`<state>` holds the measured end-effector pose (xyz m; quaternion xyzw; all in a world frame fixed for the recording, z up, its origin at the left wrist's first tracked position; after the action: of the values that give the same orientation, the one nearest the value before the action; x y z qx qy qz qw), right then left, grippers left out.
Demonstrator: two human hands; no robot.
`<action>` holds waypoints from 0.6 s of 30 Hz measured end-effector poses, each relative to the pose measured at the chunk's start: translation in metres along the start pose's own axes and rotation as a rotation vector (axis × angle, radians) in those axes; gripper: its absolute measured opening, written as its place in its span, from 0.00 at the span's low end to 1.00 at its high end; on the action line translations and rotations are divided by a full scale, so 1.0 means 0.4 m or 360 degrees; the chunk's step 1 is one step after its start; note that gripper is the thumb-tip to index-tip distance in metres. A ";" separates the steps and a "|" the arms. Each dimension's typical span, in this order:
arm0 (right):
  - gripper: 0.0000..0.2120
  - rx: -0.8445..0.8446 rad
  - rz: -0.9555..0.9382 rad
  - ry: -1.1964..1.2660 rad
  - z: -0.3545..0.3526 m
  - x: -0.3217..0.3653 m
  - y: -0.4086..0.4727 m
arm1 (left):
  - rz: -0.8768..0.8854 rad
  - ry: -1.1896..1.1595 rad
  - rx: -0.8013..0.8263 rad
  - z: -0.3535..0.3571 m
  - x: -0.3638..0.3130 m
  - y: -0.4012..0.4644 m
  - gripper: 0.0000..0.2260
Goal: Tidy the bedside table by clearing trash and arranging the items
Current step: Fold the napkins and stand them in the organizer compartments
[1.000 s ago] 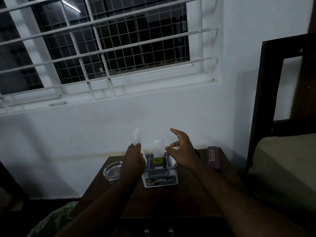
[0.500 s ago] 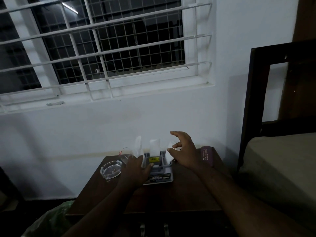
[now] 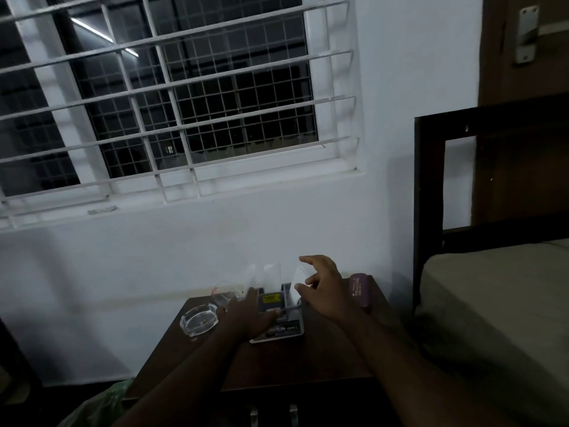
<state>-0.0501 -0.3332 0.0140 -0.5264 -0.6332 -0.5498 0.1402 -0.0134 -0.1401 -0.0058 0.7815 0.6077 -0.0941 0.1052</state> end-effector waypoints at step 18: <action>0.25 0.0068 0.0201 -0.0156 0.009 -0.005 0.001 | 0.0232 0.0018 -0.0175 0.010 0.025 0.058 0.39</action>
<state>-0.0474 -0.3311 0.0116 -0.5885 -0.6164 -0.4997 0.1547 0.0115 -0.1374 -0.0111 0.8172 0.5542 -0.0485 0.1510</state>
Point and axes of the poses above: each hand's wrist, its own y-axis towards the middle knuckle, its own z-axis out of the palm, x = y × z, the point moved 7 cm from there along y, towards the middle knuckle
